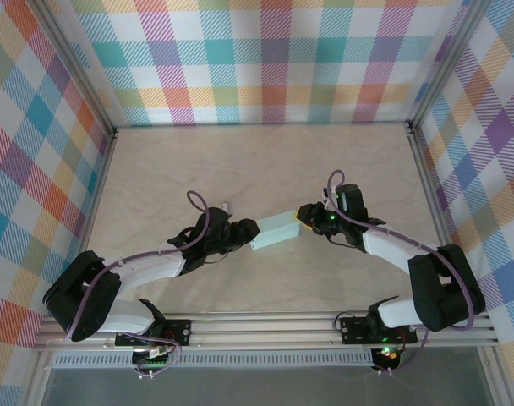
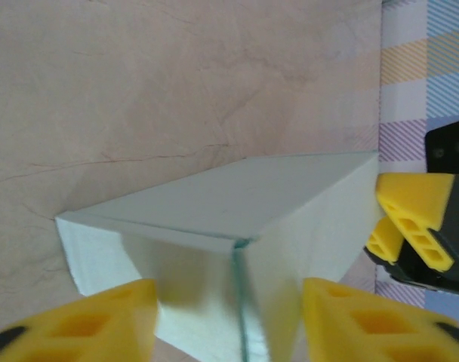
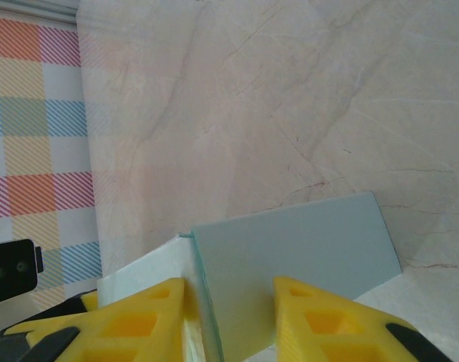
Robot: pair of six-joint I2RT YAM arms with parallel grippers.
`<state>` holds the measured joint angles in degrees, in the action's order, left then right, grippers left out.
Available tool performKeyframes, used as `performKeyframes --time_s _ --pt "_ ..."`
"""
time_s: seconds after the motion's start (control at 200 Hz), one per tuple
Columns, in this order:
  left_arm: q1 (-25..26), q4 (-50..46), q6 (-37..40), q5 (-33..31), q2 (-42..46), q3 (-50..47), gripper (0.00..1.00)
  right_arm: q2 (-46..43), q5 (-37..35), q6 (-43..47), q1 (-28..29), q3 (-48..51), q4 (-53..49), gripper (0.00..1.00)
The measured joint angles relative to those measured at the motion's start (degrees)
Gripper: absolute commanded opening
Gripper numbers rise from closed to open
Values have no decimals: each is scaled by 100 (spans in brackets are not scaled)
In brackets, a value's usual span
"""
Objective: Fold the paper box
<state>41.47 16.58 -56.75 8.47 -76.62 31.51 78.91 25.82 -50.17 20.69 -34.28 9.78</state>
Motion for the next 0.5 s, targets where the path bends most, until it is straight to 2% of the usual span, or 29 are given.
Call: performKeyframes --time_s 0.12,0.33,0.5 --pt "-28 177 -11 -11 -9 -68 20 17 4 0 -2 -2 31 29" --pt "-85 802 -181 -107 -79 -249 1 79 -92 0 -66 -72 50 29" --pt "-85 1084 -219 -162 -72 -391 0 92 -111 -2 -76 -81 57 28"
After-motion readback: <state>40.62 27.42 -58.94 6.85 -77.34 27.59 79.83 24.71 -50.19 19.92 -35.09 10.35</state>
